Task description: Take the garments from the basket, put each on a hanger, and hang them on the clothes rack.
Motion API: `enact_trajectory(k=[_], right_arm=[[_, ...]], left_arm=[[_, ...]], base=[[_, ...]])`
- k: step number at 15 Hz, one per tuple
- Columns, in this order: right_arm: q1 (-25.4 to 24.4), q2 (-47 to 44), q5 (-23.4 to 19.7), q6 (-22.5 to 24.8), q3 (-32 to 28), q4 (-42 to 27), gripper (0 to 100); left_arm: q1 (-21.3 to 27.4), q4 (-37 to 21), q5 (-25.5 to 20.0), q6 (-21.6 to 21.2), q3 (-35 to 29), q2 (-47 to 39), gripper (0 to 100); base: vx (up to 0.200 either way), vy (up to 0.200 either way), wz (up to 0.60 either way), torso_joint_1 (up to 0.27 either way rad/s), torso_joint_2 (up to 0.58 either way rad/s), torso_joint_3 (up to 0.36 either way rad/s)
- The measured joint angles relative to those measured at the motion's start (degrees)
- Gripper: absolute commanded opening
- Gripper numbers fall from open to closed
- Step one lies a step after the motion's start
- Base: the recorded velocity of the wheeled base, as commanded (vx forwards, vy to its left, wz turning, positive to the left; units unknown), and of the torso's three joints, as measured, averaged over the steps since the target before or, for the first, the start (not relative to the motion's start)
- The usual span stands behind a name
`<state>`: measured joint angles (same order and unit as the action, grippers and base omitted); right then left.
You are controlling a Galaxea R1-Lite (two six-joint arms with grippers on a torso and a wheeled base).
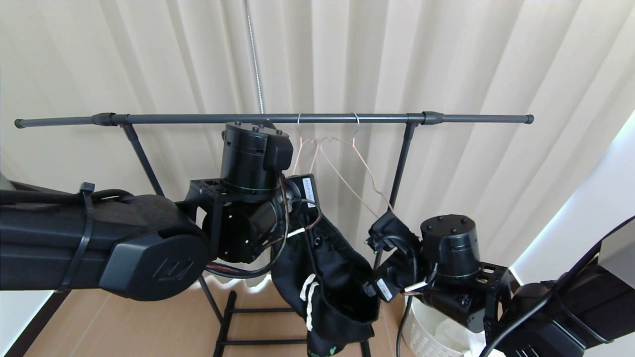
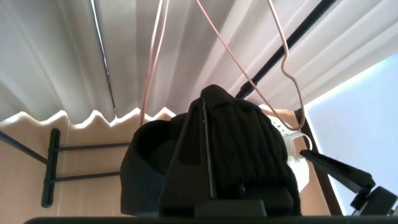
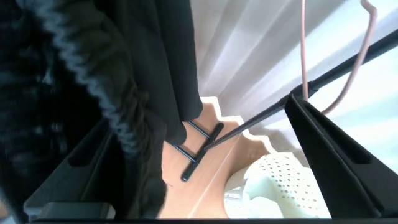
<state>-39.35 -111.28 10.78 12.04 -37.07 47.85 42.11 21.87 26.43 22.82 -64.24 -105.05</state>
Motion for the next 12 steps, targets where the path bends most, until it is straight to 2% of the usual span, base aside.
enact_trajectory(k=[2, 3, 12], right_arm=[[0.3, 0.9, -1.1, 1.3, 1.5, 0.1, 100], [0.4, 1.2, -1.2, 1.4, 1.7, 0.1, 0], [4.1, 1.4, -1.3, 1.3, -0.4, 0.2, 0]], left_arm=[[0.0, 0.0, 0.0, 0.0, 0.0, 0.0, 0], [0.0, 0.0, 0.0, 0.0, 0.0, 0.0, 0], [-0.1, -0.2, -0.1, 0.0, 0.1, 0.0, 0]], base=[[0.0, 0.0, 0.0, 0.0, 0.0, 0.0], [0.0, 0.0, 0.0, 0.0, 0.0, 0.0], [0.0, 0.0, 0.0, 0.0, 0.0, 0.0]])
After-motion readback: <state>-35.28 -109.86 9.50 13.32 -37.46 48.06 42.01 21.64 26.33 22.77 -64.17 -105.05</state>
